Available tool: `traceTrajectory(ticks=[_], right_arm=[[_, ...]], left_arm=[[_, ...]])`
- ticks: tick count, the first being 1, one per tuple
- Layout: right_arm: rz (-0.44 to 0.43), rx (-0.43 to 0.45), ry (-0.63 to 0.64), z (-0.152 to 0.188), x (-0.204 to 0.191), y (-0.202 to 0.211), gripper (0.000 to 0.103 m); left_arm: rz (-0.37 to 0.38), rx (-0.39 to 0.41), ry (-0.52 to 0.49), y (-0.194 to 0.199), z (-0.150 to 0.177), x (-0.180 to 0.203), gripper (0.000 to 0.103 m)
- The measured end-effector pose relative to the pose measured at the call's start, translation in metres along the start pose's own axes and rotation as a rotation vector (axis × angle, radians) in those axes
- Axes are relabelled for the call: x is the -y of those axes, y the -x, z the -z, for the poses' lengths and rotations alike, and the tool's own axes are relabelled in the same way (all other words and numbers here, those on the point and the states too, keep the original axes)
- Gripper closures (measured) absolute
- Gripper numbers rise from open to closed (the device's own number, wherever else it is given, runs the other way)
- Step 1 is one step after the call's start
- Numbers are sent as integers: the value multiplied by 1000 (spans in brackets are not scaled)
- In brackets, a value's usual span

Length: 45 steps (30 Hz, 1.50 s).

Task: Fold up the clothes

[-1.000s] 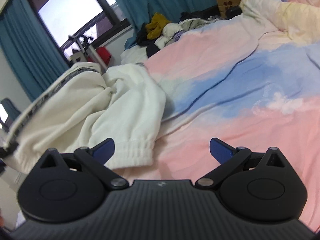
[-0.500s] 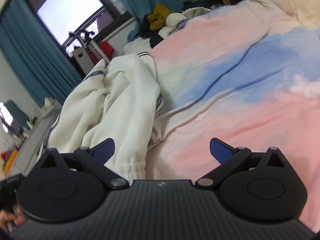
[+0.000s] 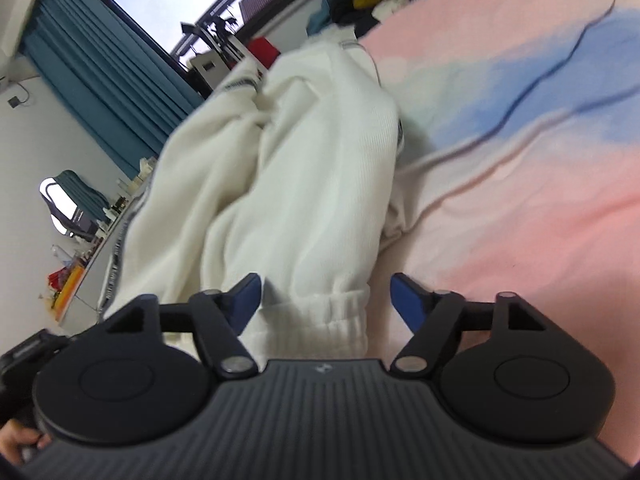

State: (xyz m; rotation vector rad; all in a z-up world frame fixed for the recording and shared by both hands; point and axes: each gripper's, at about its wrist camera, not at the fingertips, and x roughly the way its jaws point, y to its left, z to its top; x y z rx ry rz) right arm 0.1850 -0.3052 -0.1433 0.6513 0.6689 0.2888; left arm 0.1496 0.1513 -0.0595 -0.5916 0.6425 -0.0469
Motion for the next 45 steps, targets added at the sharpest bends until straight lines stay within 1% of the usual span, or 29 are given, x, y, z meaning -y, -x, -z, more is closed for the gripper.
traceTrajectory(ticks=[1,2,4,6,9,11,12,14,16,18,22,26,28,32,34,35,38,40,41,43,45], right_arm=[[-3,-4,15,1,-1,-3,35],[-1,-3,37,3,-3,-6,41],[3,9,63,4,-8,-5,44],[5,19,64,3,-9,-3,46],[-12,21,31,-1,-6,0,55],[-15,23,-14,-3,-1,6,64],[-18,22,-48,-4,1,8,66],[-19,20,-106,-5,5,14,74],[-11,29,-119,-6,4,22,78],[-9,41,-126,-5,1,28,79],[-25,80,-100,-8,-10,46,80],[-70,153,-135,-14,-14,75,81],[-70,200,-132,-19,-14,94,81],[-30,311,-201,-34,4,127,81],[26,364,-269,-38,23,139,81],[56,391,-304,-40,33,145,81],[150,400,-425,-36,65,144,81],[175,372,-505,-30,81,135,81],[183,362,-522,-28,83,130,82],[200,359,-516,-27,83,125,82],[198,364,-500,-27,79,125,81]], left_arm=[[-3,-2,2,4,2,0,49],[-5,-4,4,8,5,1,48],[-10,-7,9,17,10,2,47],[-13,0,14,25,16,3,46],[-17,12,19,33,24,3,42],[-14,15,18,34,23,3,42],[-9,18,16,32,22,3,42],[4,30,16,34,22,1,41],[10,41,20,33,21,0,40],[21,50,28,33,21,-1,40],[49,64,52,34,19,-3,39],[87,81,81,38,18,-6,37],[113,88,95,41,18,-7,36],[133,84,101,43,19,-5,34],[138,72,90,42,20,-3,34],[138,66,82,41,21,-2,34],[125,37,33,36,24,6,34],[111,9,-21,31,28,14,34],[105,-5,-50,28,31,18,34],[99,-35,-110,22,38,28,34],[114,-61,-160,17,45,35,34]])
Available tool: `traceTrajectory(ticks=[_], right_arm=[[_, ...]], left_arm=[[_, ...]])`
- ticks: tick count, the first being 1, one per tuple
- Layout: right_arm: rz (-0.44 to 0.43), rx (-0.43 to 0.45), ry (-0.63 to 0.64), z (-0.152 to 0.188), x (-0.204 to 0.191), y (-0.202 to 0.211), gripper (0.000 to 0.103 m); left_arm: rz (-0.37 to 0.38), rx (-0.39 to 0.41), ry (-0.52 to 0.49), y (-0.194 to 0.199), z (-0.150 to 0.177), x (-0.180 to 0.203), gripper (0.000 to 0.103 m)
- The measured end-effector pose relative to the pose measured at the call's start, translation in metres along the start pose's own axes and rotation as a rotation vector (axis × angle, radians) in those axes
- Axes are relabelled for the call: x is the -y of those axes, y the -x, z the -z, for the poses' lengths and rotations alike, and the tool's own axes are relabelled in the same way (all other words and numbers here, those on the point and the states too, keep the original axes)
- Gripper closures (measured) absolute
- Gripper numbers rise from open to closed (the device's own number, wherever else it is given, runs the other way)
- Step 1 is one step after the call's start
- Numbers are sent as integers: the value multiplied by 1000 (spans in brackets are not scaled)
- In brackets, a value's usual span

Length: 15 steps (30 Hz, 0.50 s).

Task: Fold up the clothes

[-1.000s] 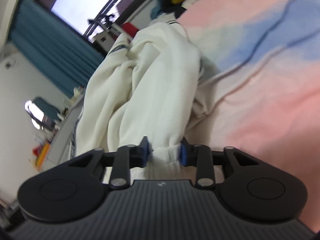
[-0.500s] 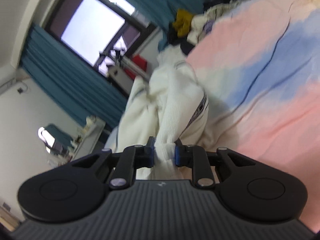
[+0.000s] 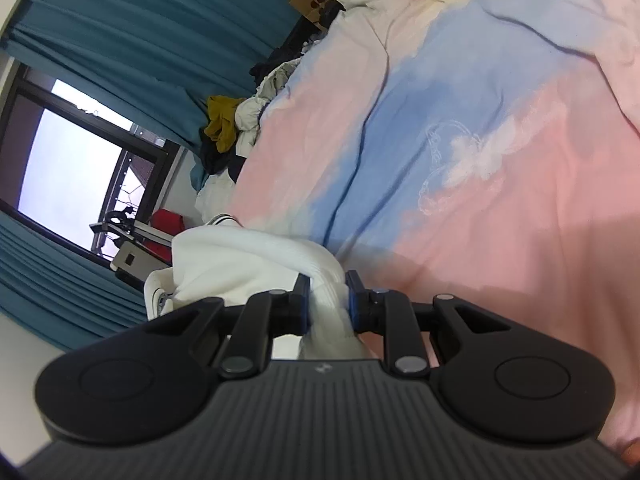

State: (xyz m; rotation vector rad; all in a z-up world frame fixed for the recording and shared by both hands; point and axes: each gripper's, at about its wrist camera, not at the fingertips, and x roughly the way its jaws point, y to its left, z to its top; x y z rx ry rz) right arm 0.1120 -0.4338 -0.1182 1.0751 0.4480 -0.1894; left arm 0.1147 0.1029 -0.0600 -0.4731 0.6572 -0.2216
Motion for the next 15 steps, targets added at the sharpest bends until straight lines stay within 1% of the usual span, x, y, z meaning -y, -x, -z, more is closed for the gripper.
traceTrajectory(ticks=[3,5,11,13,15], right_arm=[[-3,4,14,4,-4,2,81],[-3,2,6,2,-1,4,81],[0,-4,45,0,-8,9,81],[1,-9,52,1,-8,8,81],[6,-16,64,2,-8,7,81]], left_arm=[[32,-32,-52,-9,7,11,31],[55,-51,-68,-16,12,14,31],[143,-111,-78,-36,25,23,27],[172,-125,-77,-43,29,26,23],[198,-152,-79,-51,33,29,22]])
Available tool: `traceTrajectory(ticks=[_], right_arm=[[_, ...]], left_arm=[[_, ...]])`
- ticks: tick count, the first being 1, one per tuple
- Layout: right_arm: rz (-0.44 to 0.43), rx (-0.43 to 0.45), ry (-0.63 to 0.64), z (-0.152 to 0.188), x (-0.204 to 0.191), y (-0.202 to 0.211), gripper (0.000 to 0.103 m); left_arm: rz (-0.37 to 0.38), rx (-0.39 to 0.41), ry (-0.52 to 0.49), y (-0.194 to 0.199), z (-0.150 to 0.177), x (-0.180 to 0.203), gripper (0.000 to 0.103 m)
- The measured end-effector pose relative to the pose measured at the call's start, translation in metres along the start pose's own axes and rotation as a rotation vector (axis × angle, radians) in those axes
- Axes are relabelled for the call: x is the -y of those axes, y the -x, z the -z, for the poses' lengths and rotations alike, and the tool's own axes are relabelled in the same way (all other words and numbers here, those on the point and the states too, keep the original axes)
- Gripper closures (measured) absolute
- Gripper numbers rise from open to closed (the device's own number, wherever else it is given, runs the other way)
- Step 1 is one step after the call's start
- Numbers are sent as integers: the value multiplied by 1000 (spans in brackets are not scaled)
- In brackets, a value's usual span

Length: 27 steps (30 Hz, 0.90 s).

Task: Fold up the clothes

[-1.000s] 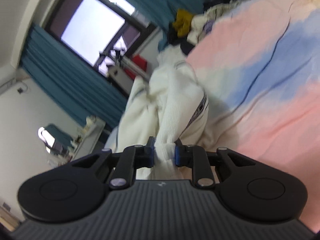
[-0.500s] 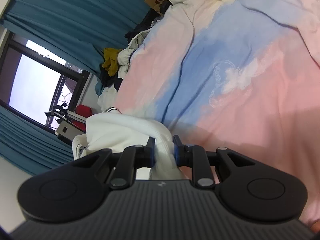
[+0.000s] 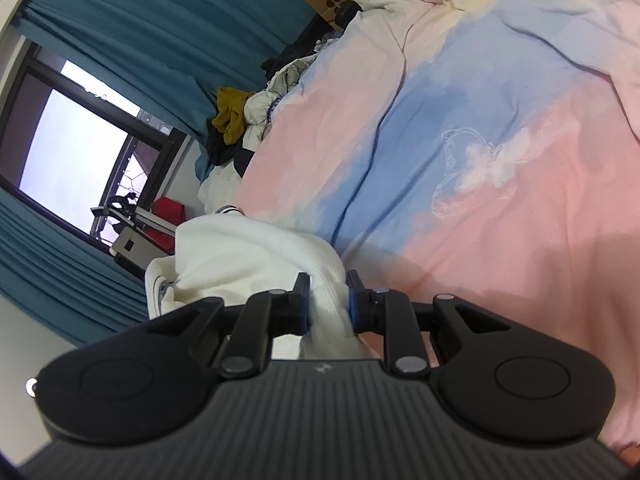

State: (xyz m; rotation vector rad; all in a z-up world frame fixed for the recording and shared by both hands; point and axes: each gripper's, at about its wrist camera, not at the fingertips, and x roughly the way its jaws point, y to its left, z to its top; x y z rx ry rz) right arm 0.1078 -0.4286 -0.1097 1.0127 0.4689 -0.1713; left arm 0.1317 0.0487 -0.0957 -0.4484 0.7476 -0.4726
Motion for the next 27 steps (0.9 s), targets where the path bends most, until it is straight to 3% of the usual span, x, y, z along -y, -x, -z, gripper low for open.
traceTrajectory(ticks=[9,15,17,21,27], right_arm=[[20,-13,85,9,-10,-1,81],[58,-12,144,13,-15,-3,81],[66,-14,153,14,-14,-3,81],[63,-24,176,20,-16,0,81],[-129,-142,104,55,-22,15,82]], left_arm=[[-48,-13,-108,-14,10,15,22],[-137,-19,-168,-16,15,24,54],[-146,-10,-152,-14,13,22,67],[-146,47,-58,4,-4,14,75],[-111,258,133,64,-74,-9,79]])
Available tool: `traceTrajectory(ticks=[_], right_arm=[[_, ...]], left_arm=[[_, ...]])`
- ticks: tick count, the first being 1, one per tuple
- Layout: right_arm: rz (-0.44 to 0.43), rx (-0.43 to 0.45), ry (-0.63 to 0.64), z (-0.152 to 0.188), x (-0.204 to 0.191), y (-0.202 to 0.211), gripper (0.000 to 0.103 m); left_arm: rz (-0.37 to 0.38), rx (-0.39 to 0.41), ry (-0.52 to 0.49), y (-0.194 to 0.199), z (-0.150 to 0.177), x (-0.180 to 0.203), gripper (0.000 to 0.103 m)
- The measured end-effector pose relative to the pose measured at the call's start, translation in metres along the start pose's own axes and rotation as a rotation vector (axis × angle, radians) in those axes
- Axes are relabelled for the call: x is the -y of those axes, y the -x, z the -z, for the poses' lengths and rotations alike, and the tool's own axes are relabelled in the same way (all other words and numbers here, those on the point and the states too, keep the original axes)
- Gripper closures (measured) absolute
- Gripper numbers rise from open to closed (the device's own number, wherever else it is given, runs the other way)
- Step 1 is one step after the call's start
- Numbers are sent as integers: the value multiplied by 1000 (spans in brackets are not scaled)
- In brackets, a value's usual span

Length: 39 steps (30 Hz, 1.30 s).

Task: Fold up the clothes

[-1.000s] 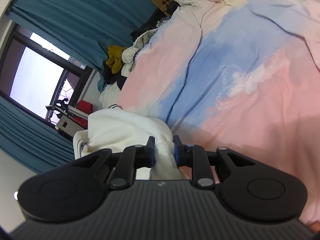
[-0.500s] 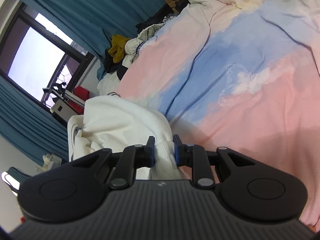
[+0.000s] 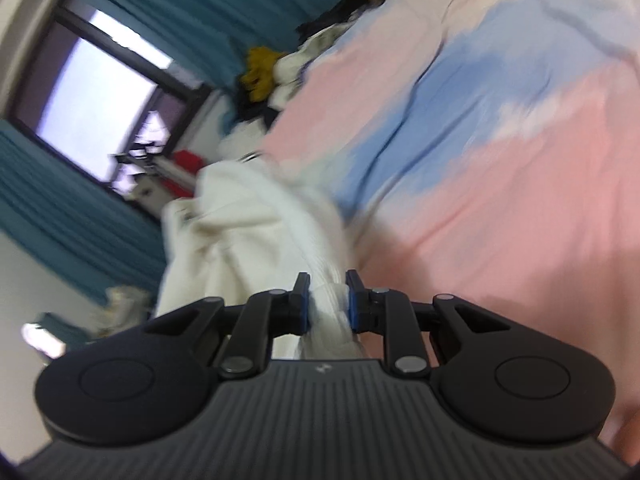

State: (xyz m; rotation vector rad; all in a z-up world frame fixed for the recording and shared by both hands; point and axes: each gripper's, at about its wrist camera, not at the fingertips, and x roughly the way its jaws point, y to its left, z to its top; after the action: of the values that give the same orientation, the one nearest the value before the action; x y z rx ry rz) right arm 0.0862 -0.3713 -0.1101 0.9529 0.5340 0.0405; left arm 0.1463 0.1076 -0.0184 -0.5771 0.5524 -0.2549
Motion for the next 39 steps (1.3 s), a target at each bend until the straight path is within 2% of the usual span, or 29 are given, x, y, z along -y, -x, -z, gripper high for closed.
traceTrajectory(ticks=[4,7,13,16,20,26,31,34,36,38,39], right_arm=[[-146,-124,93,46,-44,-12,82],[-273,-205,80,79,-80,-28,82],[-450,-373,61,141,-162,-91,82],[-477,-434,125,175,-189,-133,82],[-466,-485,221,212,-201,-187,82],[-448,-489,279,216,-203,-217,82],[-437,-498,329,209,-208,-201,79],[-411,-483,390,207,-216,-189,74],[-389,-478,426,204,-217,-176,69],[-366,-466,474,203,-218,-162,56],[-355,-454,502,202,-218,-155,50]], left_arm=[[-25,98,18,22,-73,-11,79],[-70,150,6,35,-122,-27,79],[-229,223,-45,34,-203,-74,79],[-332,194,-74,13,-224,-113,79],[-433,136,-86,-25,-227,-176,79],[-480,86,-45,-59,-218,-244,77],[-459,109,-34,-54,-208,-246,74],[-453,119,-27,-36,-200,-234,64],[-445,123,-17,-15,-192,-217,60],[-439,134,-21,8,-182,-197,44],[-438,134,-36,19,-176,-186,42]])
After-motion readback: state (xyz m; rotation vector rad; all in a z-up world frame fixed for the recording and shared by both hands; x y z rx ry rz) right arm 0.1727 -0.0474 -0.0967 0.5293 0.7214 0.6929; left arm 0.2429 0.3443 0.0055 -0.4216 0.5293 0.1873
